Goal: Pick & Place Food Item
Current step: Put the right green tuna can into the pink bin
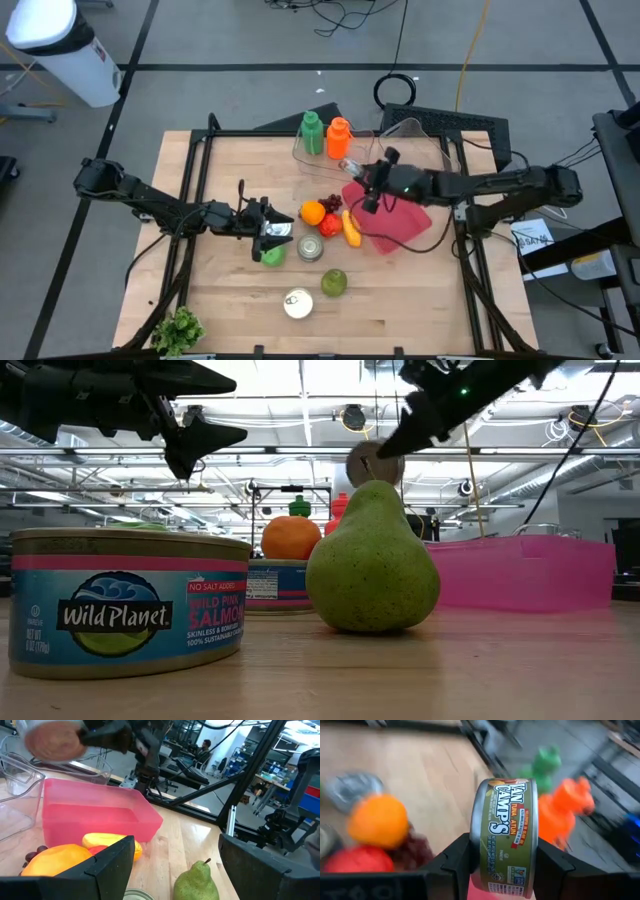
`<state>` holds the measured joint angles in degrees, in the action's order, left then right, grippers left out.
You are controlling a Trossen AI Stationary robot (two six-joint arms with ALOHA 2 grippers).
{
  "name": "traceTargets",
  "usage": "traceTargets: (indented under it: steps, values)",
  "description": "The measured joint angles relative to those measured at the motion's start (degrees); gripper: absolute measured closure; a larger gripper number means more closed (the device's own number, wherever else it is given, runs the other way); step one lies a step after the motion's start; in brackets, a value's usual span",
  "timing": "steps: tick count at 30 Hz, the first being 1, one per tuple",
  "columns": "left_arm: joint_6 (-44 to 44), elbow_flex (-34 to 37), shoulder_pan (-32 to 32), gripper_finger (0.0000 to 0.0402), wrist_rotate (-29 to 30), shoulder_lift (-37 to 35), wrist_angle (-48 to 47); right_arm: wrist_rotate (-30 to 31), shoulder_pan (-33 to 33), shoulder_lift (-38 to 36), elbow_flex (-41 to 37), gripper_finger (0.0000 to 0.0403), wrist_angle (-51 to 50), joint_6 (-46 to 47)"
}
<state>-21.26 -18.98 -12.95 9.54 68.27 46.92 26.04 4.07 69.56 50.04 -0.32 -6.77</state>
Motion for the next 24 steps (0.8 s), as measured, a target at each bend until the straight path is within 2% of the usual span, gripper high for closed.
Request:
traceTargets:
  steps: [3, 8, 12, 18, 24]
  values:
    - [0.00, 0.00, 0.00, 0.0103, 0.00, 0.00, 0.00, -6.50, 2.42, -4.19, -3.95, 0.0262, 4.75, -3.27]
    - [0.00, 0.00, 0.00, 0.0103, -0.02, 0.00, 0.02, -6.49, 3.96, -14.20, -11.92, 0.0262, 5.34, -5.60]
    - [0.00, 0.00, 0.00, 0.0103, -0.02, 0.00, 0.03, -6.80, 1.61, -19.68, -18.65, 0.0262, 4.77, -17.20]
    - [0.00, 0.00, 0.00, 0.0103, -0.02, 0.00, 0.04, -3.36, -3.32, -18.75, -24.71, 0.0259, 4.91, -30.41]
    - [0.02, 0.00, 0.00, 0.0103, -0.02, 0.00, 0.00, 2.74, -7.27, -13.80, -25.59, 0.0260, 5.61, -32.48]
